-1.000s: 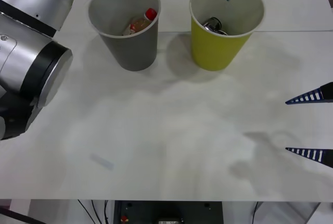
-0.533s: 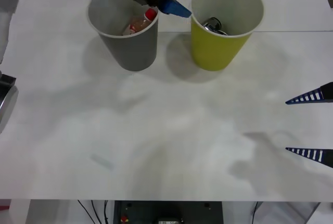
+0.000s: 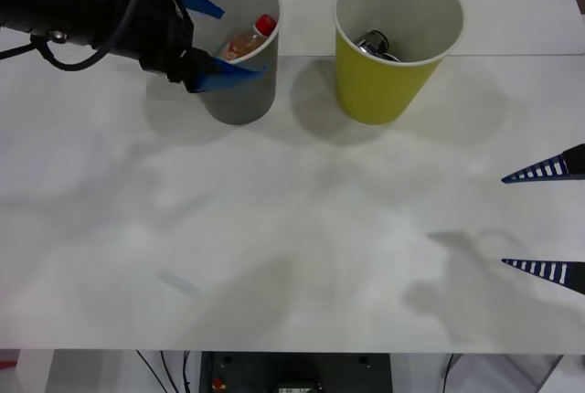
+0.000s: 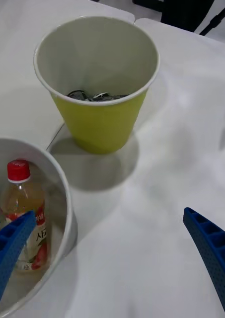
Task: Put the can into the green bin and the plastic bottle into the gray bin
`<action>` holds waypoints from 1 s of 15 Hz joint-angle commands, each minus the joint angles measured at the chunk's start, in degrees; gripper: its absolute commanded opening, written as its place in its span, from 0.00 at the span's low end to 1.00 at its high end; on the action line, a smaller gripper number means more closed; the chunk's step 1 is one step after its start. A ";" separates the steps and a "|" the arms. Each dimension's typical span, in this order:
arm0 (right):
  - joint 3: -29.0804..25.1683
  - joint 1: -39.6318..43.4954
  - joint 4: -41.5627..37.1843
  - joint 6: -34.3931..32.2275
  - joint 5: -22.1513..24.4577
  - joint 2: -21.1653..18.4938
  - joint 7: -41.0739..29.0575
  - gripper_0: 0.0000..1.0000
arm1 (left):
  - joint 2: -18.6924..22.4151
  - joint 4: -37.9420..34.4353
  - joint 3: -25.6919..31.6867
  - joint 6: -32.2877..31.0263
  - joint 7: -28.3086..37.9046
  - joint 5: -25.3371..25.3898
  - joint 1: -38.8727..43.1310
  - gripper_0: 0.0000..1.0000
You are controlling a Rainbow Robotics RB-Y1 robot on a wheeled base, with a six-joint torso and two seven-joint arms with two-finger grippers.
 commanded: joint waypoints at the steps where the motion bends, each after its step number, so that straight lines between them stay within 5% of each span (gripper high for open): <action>1: 0.00 0.00 0.00 0.00 0.00 0.00 0.00 1.00 | 2.47 -3.07 2.16 0.20 -4.02 0.95 4.94 1.00; 15: 0.00 0.00 0.00 0.00 0.00 0.00 0.00 1.00 | 7.21 -3.77 18.07 0.11 -38.91 13.96 32.19 1.00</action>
